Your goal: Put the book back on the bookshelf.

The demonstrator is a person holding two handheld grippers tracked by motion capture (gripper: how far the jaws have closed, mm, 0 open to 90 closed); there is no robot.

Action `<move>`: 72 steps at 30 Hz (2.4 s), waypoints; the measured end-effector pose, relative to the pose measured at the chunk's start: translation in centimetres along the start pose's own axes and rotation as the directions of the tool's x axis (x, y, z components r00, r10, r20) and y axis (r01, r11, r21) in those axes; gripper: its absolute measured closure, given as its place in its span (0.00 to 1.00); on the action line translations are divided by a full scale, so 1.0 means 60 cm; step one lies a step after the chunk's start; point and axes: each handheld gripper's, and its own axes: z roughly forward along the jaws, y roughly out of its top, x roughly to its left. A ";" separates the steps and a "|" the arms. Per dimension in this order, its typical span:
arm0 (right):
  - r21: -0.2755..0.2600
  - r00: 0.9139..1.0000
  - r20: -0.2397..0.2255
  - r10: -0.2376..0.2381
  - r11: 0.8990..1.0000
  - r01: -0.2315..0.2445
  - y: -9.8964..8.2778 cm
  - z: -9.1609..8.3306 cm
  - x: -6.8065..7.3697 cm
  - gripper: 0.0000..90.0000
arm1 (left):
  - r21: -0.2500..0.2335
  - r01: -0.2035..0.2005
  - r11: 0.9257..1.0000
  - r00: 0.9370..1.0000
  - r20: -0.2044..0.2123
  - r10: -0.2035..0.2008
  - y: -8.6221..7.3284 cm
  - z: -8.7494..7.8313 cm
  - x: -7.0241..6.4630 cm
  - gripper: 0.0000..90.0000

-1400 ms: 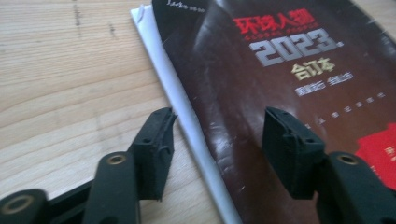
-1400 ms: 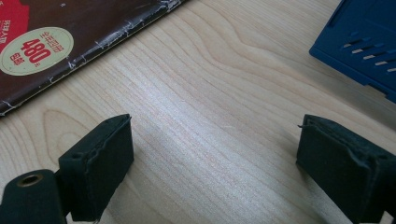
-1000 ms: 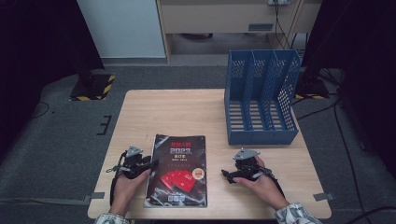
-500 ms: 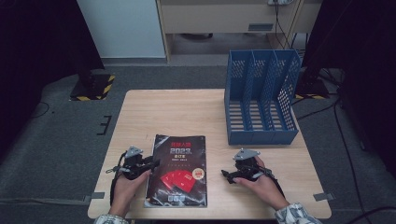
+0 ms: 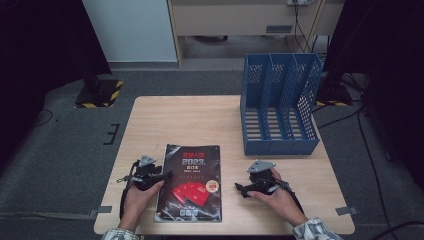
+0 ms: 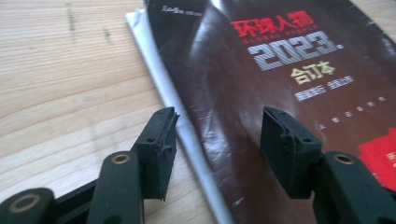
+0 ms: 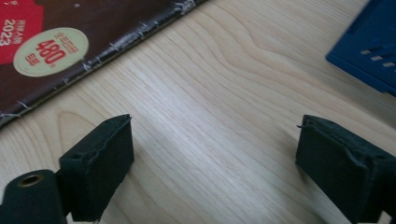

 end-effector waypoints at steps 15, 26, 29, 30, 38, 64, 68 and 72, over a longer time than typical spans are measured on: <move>-0.043 0.984 -0.165 -0.059 0.998 0.052 0.059 0.054 0.118 0.22 | -0.015 -0.015 1.000 1.000 -0.025 0.014 0.001 0.005 0.001 0.47; -0.034 0.986 -0.152 -0.065 0.998 0.060 0.053 0.058 0.124 0.21 | -0.028 0.077 0.997 0.997 0.032 -0.076 0.000 0.001 0.011 0.57; -0.032 0.986 -0.153 -0.070 0.997 0.066 0.054 0.059 0.123 0.21 | -0.059 0.131 0.990 0.982 0.145 -0.121 -0.004 -0.011 0.011 0.67; -0.032 0.985 -0.154 -0.071 0.997 0.067 0.054 0.059 0.123 0.20 | -0.053 0.094 0.994 0.984 0.157 -0.085 -0.002 -0.014 -0.003 0.68; -0.032 0.985 -0.157 -0.075 0.997 0.071 0.054 0.060 0.122 0.20 | -0.027 0.025 0.999 0.990 0.138 -0.021 -0.007 -0.026 -0.025 0.69; -0.022 0.985 -0.156 -0.073 0.997 0.070 0.055 0.061 0.120 0.12 | -0.048 -0.048 0.998 0.990 0.131 0.054 0.015 -0.007 -0.064 0.94; -0.037 0.982 -0.179 -0.058 0.998 0.052 0.057 0.056 0.116 0.10 | -0.126 -0.085 0.988 0.985 0.138 0.102 0.018 -0.032 -0.073 0.96; -0.026 0.979 -0.205 -0.013 1.000 0.008 0.062 0.059 0.105 0.10 | -0.165 -0.094 0.982 0.982 0.145 0.118 0.018 -0.047 -0.078 0.96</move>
